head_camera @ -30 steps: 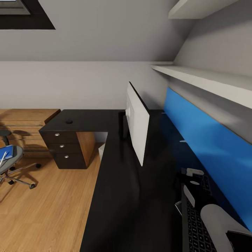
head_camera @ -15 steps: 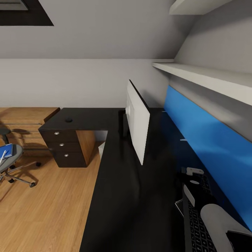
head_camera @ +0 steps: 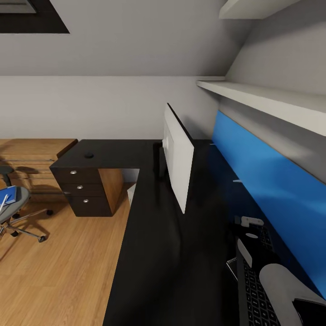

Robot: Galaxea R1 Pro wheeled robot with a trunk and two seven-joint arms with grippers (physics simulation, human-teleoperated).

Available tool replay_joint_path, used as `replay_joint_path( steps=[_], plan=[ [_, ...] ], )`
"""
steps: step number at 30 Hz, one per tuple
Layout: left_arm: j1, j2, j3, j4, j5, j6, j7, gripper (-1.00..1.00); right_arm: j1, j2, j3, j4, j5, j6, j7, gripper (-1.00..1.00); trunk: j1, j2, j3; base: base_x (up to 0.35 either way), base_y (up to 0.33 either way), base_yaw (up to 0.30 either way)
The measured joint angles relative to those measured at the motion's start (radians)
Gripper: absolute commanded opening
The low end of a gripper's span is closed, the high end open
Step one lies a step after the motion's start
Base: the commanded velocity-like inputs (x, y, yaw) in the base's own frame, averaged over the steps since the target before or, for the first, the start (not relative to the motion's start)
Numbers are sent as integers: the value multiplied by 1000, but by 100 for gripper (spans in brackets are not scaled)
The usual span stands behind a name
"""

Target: In the bedroom, organize the workspace by keeping the computer under the desk, ensuring the monitor is on the desk, placing the keyboard on the desk next to the monitor, placing the mouse on the desk next to the keyboard, moving the folder from the swivel chair onto the desk next to the mouse, stacking the notebook on top of the folder with the pen on top of the notebook, and positioning the swivel chair next to the desk.

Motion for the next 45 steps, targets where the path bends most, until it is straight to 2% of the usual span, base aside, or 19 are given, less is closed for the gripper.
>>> replay_joint_path(
  steps=[23, 38, 45],
  plan=[
    [0, -1, 0, 0, 0, 0, 0, 100, 0, 2, 1, 1, 5, -1, -2, 100, 0, 0, 0, 0, 0, 0],
    [0, -1, 0, 0, 0, 0, 0, 100, 0, 0, 0, -16, -2, 0, 1, 100, 0, 0, -10, 0, 0, 0],
    [0, -1, 0, 0, 1, 0, 0, 100, 0, 0, 2, -8, -2, -2, 1, 100, 0, 0, -10, -195, 0, 0]
  ],
)
